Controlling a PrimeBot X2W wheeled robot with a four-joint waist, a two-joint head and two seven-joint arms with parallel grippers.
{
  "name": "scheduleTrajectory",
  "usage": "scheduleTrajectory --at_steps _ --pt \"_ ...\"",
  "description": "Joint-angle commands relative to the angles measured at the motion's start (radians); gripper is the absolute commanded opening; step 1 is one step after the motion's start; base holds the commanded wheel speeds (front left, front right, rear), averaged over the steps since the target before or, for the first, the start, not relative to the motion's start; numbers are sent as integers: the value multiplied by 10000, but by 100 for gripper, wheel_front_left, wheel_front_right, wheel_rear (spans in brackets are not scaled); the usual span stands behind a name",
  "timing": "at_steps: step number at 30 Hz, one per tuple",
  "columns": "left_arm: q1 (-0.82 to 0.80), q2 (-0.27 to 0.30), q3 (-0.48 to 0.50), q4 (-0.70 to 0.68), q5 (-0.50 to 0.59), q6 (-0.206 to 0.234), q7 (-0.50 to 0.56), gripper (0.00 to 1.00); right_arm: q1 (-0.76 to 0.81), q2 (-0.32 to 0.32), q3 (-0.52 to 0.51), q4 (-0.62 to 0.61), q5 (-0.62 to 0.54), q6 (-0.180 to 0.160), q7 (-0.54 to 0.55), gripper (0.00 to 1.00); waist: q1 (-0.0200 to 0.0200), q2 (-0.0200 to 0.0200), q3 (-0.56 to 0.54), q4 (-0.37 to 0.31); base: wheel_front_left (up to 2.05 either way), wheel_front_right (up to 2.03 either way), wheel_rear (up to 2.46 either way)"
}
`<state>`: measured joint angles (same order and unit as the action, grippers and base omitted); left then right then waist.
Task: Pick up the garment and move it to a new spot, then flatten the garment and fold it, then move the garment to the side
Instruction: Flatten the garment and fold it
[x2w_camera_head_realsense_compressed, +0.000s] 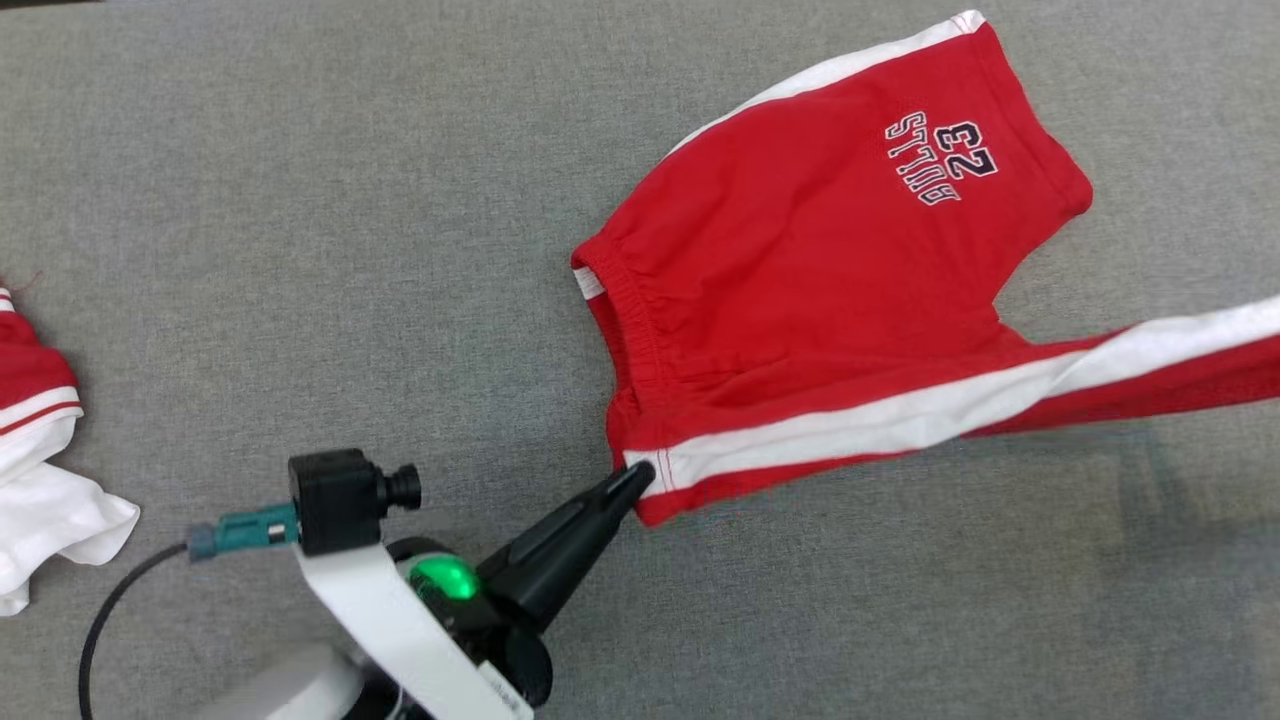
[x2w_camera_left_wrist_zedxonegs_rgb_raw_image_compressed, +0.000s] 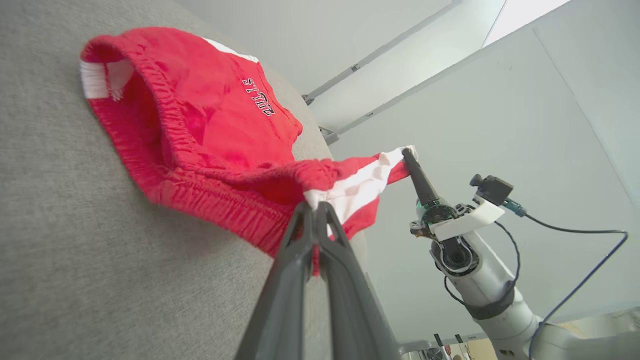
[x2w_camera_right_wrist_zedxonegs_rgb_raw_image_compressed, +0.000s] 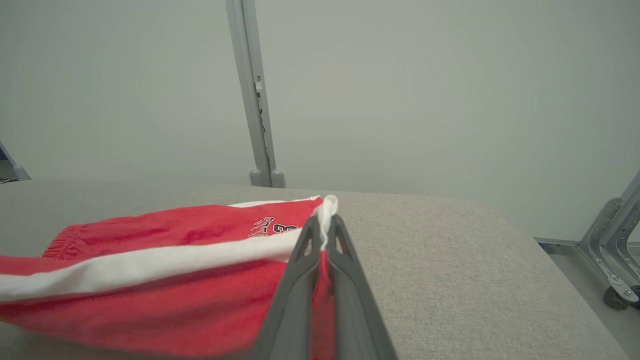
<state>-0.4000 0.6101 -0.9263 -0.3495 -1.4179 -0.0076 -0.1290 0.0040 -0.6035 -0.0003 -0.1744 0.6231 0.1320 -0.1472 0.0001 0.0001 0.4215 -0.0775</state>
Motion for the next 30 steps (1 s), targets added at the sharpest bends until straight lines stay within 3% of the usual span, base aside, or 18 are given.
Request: scheduleTrajectory --at_steps 1,5,13,23,30 --pt "-77 76 56 0 62 -21 -69 0 14 13 -16 -20 -1 -26 -11 0 -1 -1 85 80 0 0 0" --pt "-925 -565 801 566 -2026 -109 771 0 -1686 -747 574 873 465 -26 414 0 -1 -1 649 413 0 0 0" --pt "-2345 -1243 1664 1738 -4259 444 1995 0 -4535 -1590 2015 2333 1034 -26 751 0 -1 -1 1357 825 0 0 0" --pt "-4282 -2039 1695 3499 -4878 899 3305 0 -7874 -1973 4068 4261 1466 -26 1001 0 -1 -1 2104 1207 0 0 0" --pt "-4745 -2244 1538 4205 -4622 781 3580 0 -9267 -1923 5140 5434 1683 -26 859 0 -1 -1 2339 1321 0 0 0"
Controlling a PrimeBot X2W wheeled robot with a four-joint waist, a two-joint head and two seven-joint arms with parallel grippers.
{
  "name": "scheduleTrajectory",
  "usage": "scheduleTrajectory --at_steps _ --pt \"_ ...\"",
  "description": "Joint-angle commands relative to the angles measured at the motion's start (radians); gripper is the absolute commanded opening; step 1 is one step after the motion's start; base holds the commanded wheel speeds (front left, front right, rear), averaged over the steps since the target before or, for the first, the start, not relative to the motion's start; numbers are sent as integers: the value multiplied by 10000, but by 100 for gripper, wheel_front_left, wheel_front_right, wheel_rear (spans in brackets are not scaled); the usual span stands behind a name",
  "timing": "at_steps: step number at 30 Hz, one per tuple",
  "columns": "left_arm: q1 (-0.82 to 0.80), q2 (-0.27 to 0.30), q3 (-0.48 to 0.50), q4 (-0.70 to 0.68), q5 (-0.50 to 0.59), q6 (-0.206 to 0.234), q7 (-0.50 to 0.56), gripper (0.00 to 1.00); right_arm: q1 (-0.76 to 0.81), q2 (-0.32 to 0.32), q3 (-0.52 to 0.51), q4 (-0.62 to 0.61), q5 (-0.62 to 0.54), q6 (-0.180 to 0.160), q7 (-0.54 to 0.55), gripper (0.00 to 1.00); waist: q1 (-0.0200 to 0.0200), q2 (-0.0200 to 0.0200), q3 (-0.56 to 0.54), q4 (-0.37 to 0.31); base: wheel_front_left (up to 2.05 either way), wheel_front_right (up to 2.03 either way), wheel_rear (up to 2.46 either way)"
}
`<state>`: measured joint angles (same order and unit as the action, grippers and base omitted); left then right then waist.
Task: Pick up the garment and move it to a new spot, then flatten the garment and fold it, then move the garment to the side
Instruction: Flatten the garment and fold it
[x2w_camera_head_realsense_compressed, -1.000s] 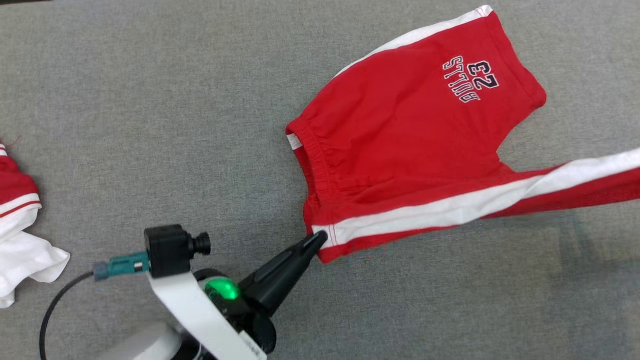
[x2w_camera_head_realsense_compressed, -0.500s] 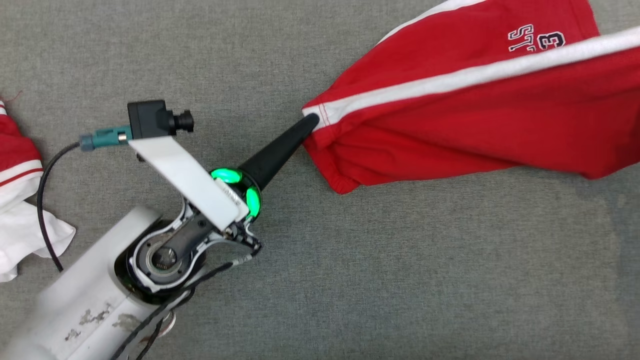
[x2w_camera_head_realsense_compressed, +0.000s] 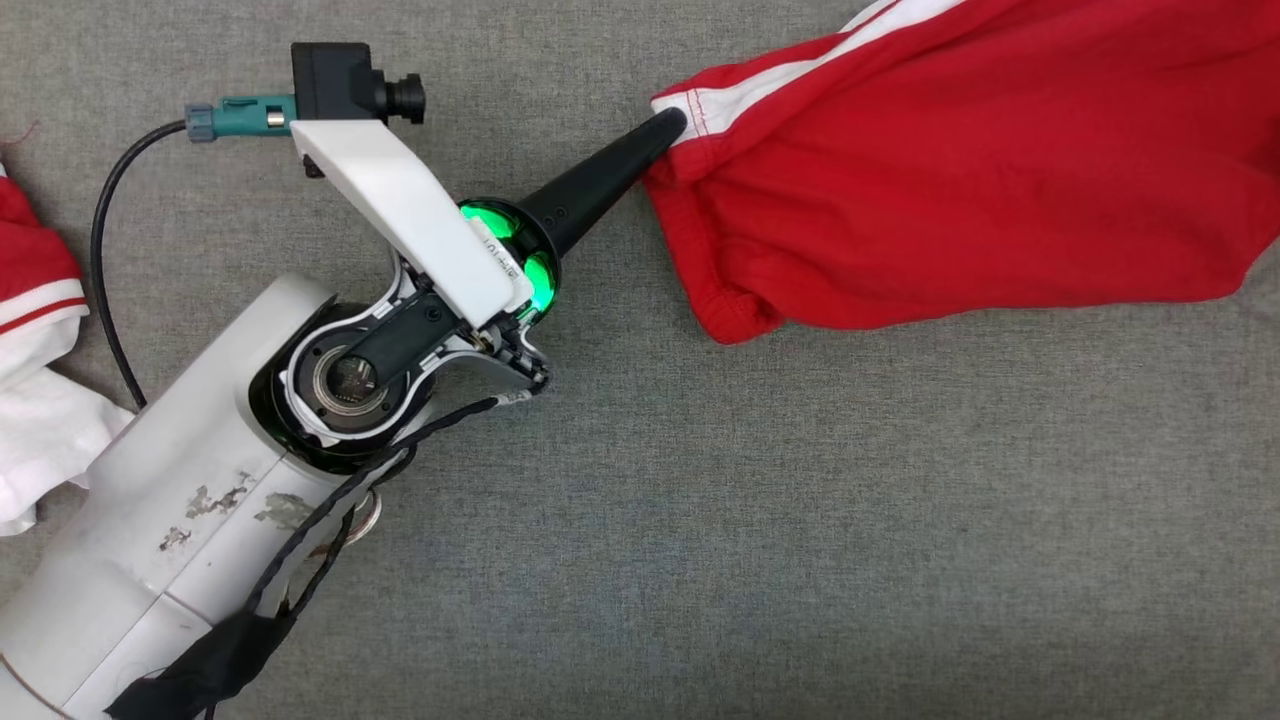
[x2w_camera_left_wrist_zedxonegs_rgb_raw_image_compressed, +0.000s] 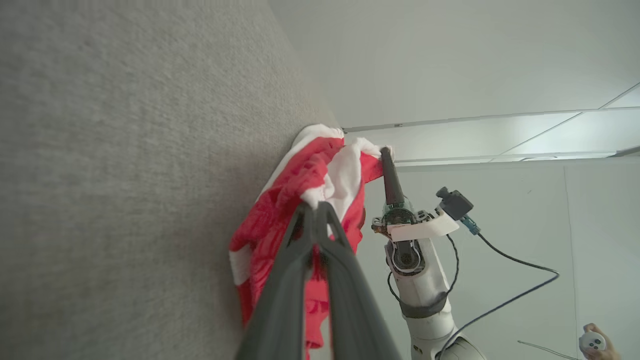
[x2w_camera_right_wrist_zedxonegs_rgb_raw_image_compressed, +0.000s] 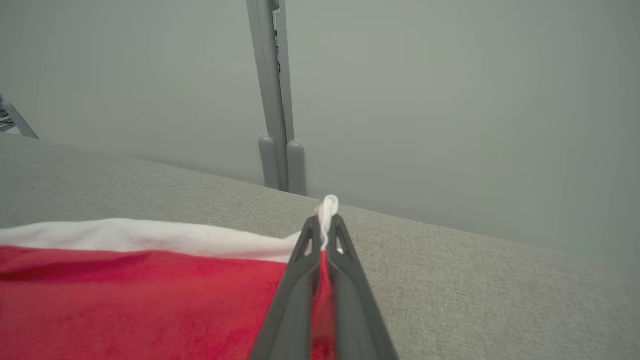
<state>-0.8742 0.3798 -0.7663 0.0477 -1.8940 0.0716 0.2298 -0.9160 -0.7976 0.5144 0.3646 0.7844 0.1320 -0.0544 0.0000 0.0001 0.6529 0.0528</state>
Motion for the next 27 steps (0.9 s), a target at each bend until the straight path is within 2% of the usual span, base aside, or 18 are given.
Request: scheduleTrajectory --at_steps 1,3,4,5,6,11,13,15,17,20,23,27 --pt "-55 35 -91 352 197 -55 -33 0 -247 56 162 216 131 -26 -91 11 0 -1 54 33 0 0 0" --pt "-97 -3 -160 588 373 -105 -93 3 -541 116 434 574 278 -26 -106 41 0 -1 85 54 0 0 0" --pt "-124 1 -191 710 509 -160 -148 39 -671 131 576 712 356 -26 -166 100 0 -1 86 59 0 0 0" --pt "-115 -10 -203 827 592 -206 -220 65 -774 143 654 857 410 -26 -296 100 0 -1 77 62 0 0 0" --pt "-112 -2 -245 934 776 -277 -313 100 -841 130 730 998 393 -26 -451 100 0 -1 43 71 0 0 0" --pt "213 62 -389 1162 1937 -807 -1418 100 -197 -2 1002 1258 780 -26 -1246 100 0 -1 -414 103 0 0 0" --pt "400 269 -627 1179 3003 -924 -2240 100 438 -96 1117 1146 1141 -26 -1329 100 0 -1 -701 131 0 0 0" --pt "698 449 -879 1214 4304 -693 -3410 100 1126 -239 1183 972 1499 -24 -1429 100 0 -1 -1012 136 0 0 0" --pt "1127 416 -1028 1199 5420 -265 -4475 100 1839 -348 1259 845 1771 -24 -1443 100 0 -1 -1305 129 0 0 0" --pt "1958 241 -826 1038 7077 519 -4931 100 2656 -355 1206 758 2158 -26 -1516 100 0 -1 -1693 208 0 0 0" --pt "3128 -422 519 454 9168 1221 -4950 100 3072 -362 1094 849 2350 -24 -1512 100 0 -1 -1988 451 0 0 0" --pt "4629 -1475 1846 -302 11874 1686 -4946 100 2994 -300 929 1298 2464 -24 -1153 100 0 -1 -2234 879 0 0 0"
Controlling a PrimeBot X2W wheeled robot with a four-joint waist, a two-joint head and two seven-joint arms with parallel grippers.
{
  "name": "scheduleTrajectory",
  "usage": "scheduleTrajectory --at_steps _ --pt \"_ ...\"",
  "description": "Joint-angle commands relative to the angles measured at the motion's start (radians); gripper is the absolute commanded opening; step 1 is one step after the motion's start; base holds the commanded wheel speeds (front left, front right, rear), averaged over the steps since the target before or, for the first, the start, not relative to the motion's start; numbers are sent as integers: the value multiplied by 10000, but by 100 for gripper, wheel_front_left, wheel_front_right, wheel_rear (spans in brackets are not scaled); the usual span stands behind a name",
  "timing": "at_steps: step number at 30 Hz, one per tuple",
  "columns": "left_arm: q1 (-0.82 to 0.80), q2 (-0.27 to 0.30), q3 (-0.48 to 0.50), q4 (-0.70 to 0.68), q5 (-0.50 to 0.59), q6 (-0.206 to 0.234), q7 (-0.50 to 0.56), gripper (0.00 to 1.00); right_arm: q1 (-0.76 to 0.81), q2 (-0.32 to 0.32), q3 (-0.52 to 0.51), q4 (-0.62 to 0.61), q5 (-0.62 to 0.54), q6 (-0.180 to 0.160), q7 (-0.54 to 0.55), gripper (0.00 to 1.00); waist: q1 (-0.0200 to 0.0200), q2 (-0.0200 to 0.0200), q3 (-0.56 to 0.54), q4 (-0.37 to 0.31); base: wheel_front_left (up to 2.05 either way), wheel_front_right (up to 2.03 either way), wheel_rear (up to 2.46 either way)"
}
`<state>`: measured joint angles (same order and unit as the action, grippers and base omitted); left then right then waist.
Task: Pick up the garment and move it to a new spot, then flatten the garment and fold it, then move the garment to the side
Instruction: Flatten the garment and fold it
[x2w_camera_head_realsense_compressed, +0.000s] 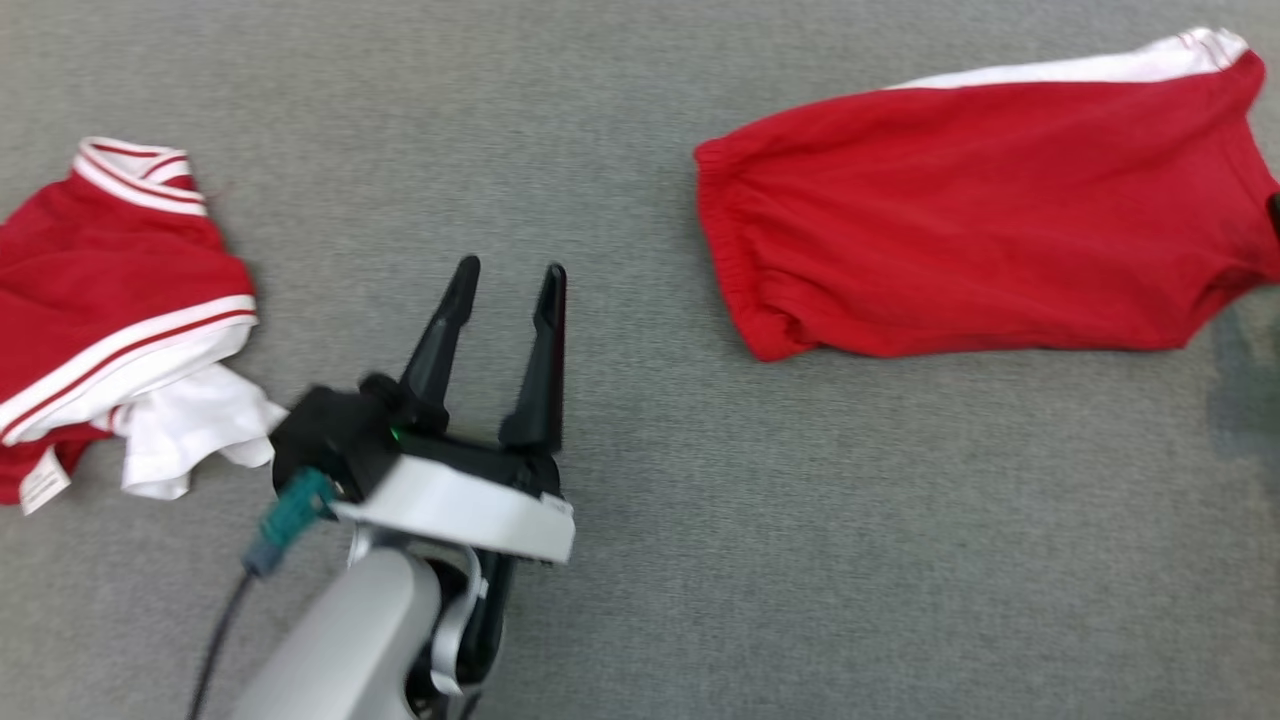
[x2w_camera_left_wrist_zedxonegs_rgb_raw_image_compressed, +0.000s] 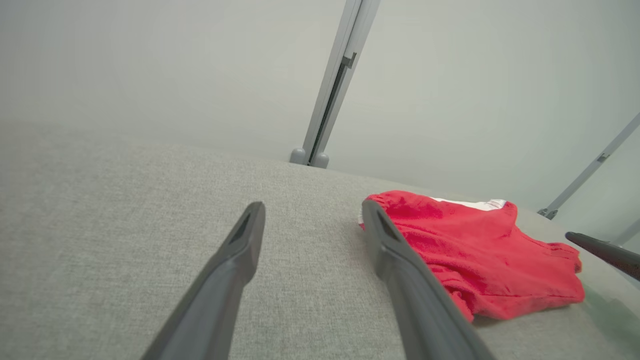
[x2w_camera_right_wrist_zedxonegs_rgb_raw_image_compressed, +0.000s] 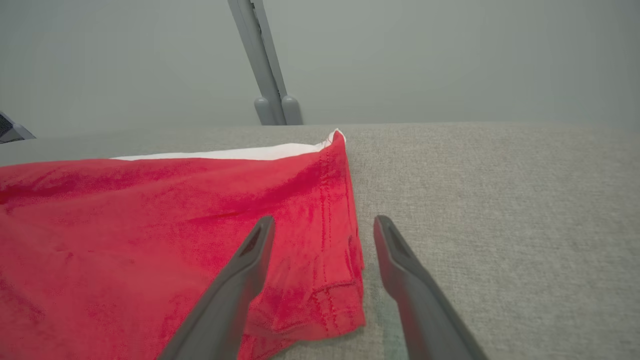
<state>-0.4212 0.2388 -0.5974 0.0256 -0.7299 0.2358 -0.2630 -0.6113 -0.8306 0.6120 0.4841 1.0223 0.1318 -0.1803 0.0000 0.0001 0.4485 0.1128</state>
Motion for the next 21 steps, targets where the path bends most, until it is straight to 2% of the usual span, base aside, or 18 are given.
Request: scheduleTrajectory --at_steps 1,4,8,13,18,19,20,21 --pt "385 -288 384 -203 881 82 -19 100 -133 52 -92 256 131 -22 286 100 0 -1 -225 406 0 0 0" --pt "1159 -969 911 -409 2452 105 -21 100 -496 40 -207 828 142 -22 910 100 0 -1 -261 794 0 0 0" --pt "1751 -1467 1283 -579 4032 -23 -20 100 -1015 114 -371 1841 1 -22 1685 100 0 -1 -277 1240 0 0 0" --pt "2264 -1761 1436 -464 5027 -145 -21 100 -1391 201 -388 3169 -174 -22 2650 100 0 -1 -285 1684 0 0 0" --pt "2522 -1836 1481 -346 5400 -175 -22 100 -1290 489 -223 3889 -193 -21 3392 100 0 -1 -329 1833 0 0 0" --pt "2541 -1849 1471 -319 5499 -175 -22 100 -1203 622 -169 3966 -146 -12 3538 64 0 -1 -351 1833 0 0 0" --pt "2565 -1856 1466 -289 5594 -169 -22 100 -1133 699 -125 3970 -125 -12 3601 41 0 -1 -371 1822 0 0 0" --pt "2608 -1859 1470 -265 5659 -165 -22 100 -1061 722 -73 3915 -124 -12 3592 5 0 -1 -389 1798 0 0 0"
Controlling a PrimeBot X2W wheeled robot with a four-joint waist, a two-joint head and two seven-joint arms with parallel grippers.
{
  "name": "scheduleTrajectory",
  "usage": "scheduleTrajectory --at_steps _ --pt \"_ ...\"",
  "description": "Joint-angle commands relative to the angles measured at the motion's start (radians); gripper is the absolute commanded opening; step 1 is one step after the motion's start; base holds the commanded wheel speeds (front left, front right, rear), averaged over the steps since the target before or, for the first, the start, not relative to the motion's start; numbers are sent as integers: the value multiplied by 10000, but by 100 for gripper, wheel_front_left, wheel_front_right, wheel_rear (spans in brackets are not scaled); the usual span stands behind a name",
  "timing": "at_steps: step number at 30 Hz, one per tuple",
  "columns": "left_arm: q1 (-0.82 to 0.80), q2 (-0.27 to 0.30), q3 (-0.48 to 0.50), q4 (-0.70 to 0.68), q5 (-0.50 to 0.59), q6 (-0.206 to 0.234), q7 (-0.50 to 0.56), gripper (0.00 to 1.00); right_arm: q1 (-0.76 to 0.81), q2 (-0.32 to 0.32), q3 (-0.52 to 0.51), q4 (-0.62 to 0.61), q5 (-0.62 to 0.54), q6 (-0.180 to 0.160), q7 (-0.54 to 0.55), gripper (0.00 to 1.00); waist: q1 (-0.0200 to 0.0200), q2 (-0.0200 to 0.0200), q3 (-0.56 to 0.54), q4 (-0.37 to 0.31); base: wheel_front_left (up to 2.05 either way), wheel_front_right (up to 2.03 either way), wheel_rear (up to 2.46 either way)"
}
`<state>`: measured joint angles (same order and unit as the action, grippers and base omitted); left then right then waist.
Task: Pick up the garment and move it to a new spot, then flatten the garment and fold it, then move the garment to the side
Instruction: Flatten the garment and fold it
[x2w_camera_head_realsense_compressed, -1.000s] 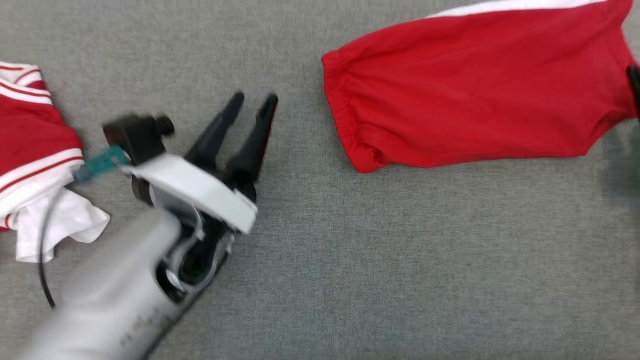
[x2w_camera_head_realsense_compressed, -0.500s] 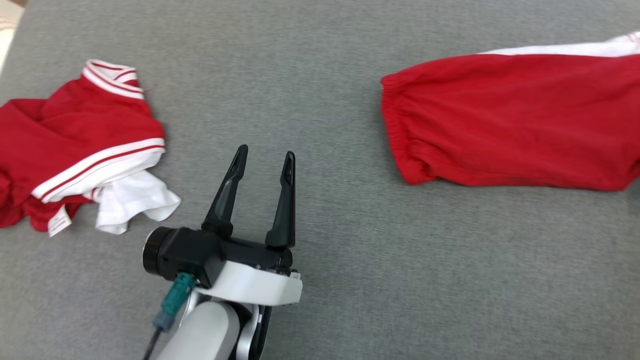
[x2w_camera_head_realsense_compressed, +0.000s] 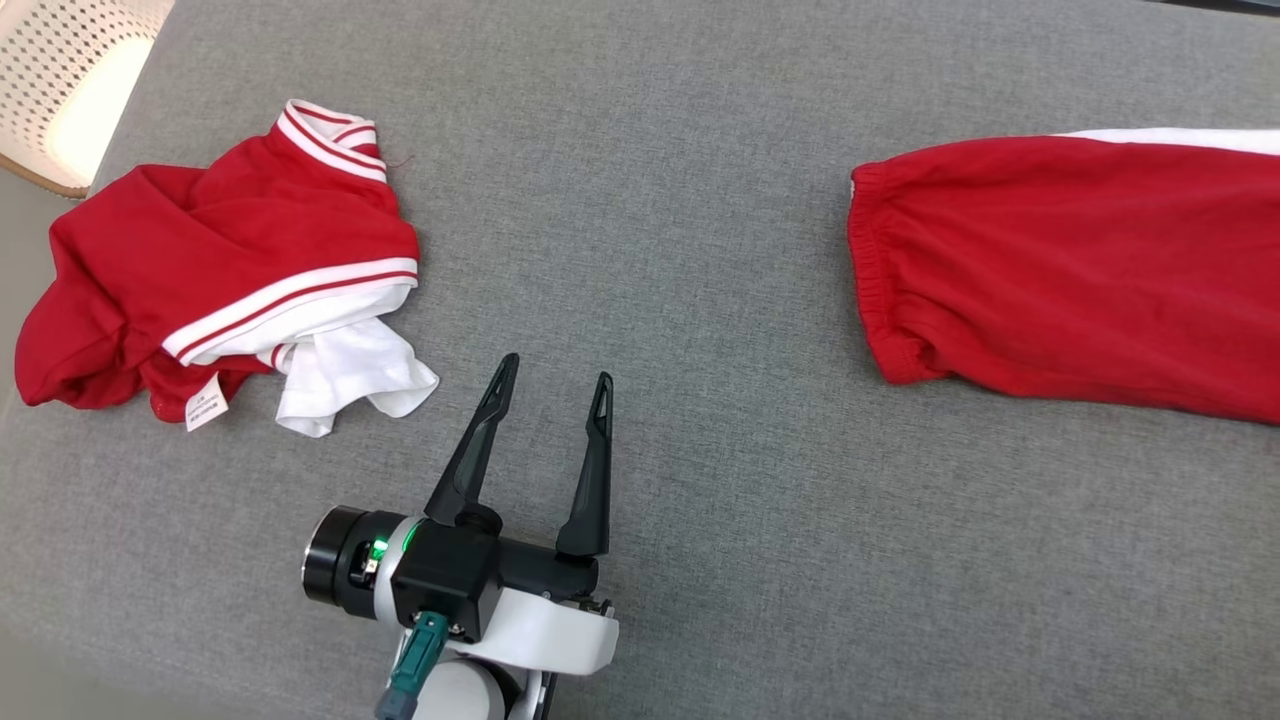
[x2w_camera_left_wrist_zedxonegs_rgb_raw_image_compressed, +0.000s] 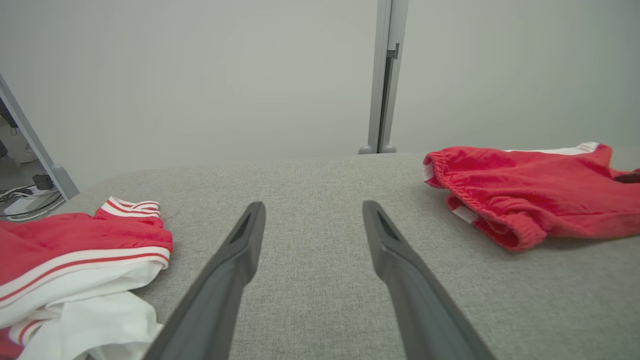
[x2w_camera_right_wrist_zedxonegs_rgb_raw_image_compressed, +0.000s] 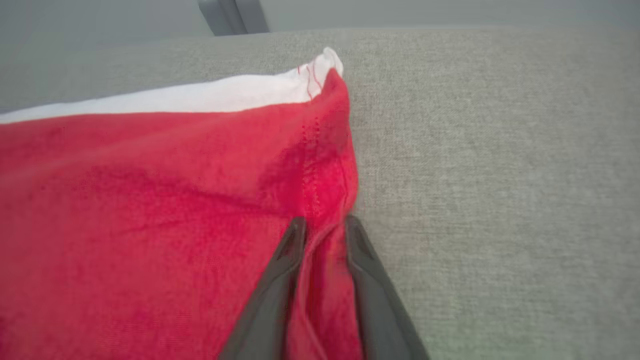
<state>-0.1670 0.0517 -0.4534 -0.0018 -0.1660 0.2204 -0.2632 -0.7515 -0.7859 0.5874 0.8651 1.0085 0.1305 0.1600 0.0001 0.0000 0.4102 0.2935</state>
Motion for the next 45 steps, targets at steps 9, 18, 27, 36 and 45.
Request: scheduleTrajectory --at_steps 9,18,27,36,45 --pt "174 7 287 147 421 -79 -20 100 519 -597 516 -339 -586 -12 -1005 0 -1 0 -248 -800 0 0 0" --pt "26 11 455 448 721 -458 -21 100 -425 -1351 1023 -319 -1973 -11 -1381 0 -1 0 -288 -1723 0 0 0" --pt "156 11 545 768 663 -575 -21 100 -1474 -555 1173 -1301 -3042 -11 -1025 0 -1 0 -790 -2035 0 0 0" --pt "348 10 459 941 515 -598 -21 100 -1022 816 485 -2539 -3986 -11 -400 0 -1 0 -1159 -1787 0 0 0" --pt "299 10 319 873 295 -466 -21 100 -152 2208 -356 -3652 -4870 -11 379 0 -1 0 -1093 -1423 0 0 0"
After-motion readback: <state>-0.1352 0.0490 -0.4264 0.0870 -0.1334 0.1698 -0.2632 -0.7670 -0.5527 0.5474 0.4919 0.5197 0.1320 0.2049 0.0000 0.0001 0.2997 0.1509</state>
